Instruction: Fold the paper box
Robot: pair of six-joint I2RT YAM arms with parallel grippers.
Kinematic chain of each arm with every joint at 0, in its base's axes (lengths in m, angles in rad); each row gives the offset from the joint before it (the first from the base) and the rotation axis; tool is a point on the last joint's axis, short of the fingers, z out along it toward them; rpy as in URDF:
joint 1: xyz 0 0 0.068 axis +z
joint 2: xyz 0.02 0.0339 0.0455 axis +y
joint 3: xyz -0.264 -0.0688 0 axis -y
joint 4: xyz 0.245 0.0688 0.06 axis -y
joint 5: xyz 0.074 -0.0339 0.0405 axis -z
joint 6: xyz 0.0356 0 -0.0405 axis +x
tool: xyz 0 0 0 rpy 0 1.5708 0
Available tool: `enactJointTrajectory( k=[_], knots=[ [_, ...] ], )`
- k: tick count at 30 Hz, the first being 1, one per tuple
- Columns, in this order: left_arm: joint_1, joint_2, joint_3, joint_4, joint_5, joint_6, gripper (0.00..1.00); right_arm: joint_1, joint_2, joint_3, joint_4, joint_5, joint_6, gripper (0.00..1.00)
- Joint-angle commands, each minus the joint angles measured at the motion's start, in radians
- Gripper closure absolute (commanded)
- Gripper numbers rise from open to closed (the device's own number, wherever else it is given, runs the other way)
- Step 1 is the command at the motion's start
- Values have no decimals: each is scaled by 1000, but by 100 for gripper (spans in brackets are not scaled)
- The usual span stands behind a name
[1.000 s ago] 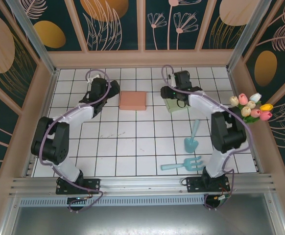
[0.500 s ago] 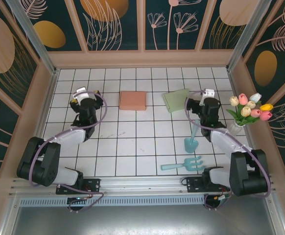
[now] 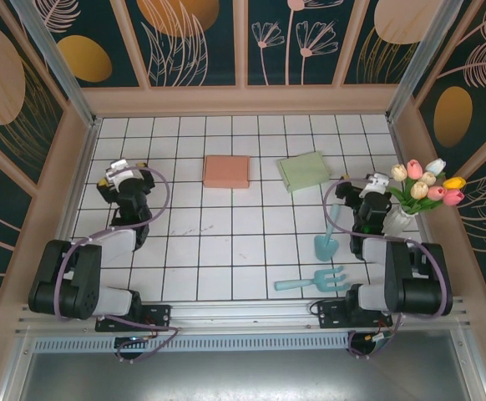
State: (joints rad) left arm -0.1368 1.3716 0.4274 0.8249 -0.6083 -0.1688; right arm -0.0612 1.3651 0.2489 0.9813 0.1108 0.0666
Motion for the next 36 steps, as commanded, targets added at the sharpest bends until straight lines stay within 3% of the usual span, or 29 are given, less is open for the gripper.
enactJointTrajectory(
  k=[1,4,7,11,14,16,36],
  knots=[
    [47,-29,-25,87,91,1,2,-12,104,-58,279,-90,9,1],
    [60,3,-37,90,103,37,2,-9,177,-96,422,-182,-27,1],
    [76,117,-168,419,181,50,2,-11,169,-77,372,-233,-40,1],
    [97,114,-156,362,319,63,1,-9,173,-30,291,-168,-17,1],
    [128,169,-201,509,472,91,1,6,173,-23,276,-145,-29,1],
    [128,146,-186,432,475,93,1,31,175,-15,263,-114,-50,1],
    [128,159,-172,422,474,91,1,28,175,-14,260,-125,-49,1]
  ],
)
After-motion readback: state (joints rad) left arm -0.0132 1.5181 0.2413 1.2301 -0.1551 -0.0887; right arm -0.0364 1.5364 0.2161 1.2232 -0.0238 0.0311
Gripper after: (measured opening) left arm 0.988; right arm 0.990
